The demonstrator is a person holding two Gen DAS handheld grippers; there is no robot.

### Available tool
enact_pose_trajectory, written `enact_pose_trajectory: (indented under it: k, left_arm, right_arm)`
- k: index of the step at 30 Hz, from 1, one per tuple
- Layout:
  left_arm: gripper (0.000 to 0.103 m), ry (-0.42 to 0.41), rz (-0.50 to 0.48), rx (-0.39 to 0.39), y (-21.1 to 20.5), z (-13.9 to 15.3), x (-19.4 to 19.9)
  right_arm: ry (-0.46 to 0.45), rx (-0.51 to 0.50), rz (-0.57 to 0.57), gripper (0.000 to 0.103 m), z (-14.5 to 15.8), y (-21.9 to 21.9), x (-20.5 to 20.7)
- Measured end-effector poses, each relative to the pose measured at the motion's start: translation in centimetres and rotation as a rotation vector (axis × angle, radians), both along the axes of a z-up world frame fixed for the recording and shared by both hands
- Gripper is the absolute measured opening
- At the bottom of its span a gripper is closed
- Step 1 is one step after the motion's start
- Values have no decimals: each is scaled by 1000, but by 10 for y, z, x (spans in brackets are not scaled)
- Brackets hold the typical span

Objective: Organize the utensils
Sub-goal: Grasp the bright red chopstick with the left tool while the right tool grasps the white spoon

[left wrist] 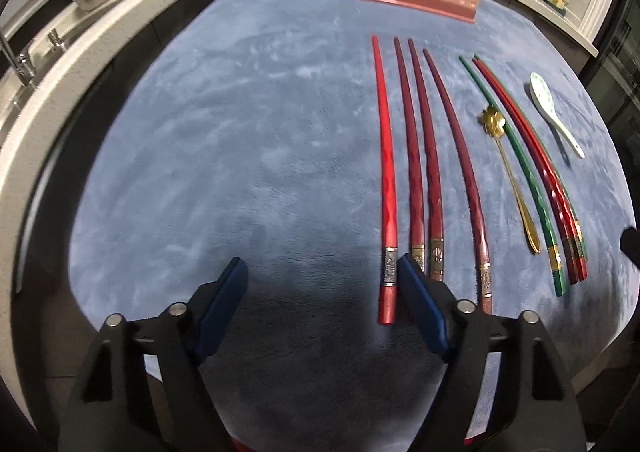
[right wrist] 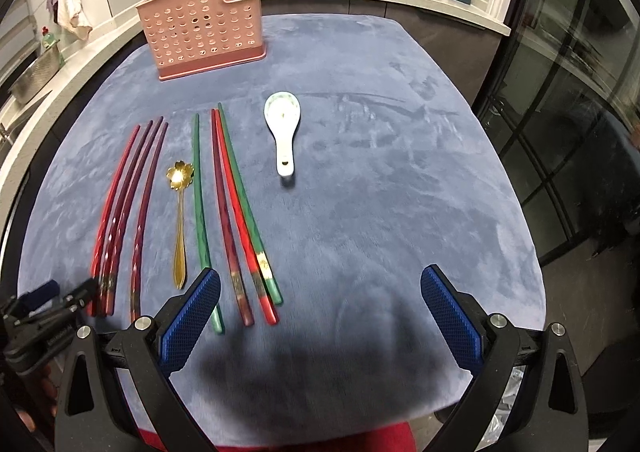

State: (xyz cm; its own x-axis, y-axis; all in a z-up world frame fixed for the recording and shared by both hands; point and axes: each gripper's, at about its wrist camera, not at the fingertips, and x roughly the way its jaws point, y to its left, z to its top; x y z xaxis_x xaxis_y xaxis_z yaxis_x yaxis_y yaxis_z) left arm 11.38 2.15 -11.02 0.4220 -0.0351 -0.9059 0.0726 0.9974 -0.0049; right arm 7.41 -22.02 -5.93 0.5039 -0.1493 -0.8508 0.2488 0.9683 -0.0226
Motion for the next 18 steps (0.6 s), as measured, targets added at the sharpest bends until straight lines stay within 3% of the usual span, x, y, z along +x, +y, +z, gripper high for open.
enact_pose_trajectory:
  k: [6,8,11,16,18]
  left_arm:
    - [64,-8,-19,5,-4,-3,3]
    - [59,-4,-27,-1,-4,-3,6]
    - [47,2,-31,-20,-2,-1,7]
    - [19,23,-37,-76,1,3,8]
    - [16,32,-40,-91,2,3,8]
  right_arm:
    - [-11,8,4,94,-3,-4,23]
    - [-16,14,11,86,-3,-5,33]
    - [-22,40,22,76,-5,-8,51]
    - [-42,71,27,62,-9,-15,80]
    - [-41,68,31,57,-13,-16,90]
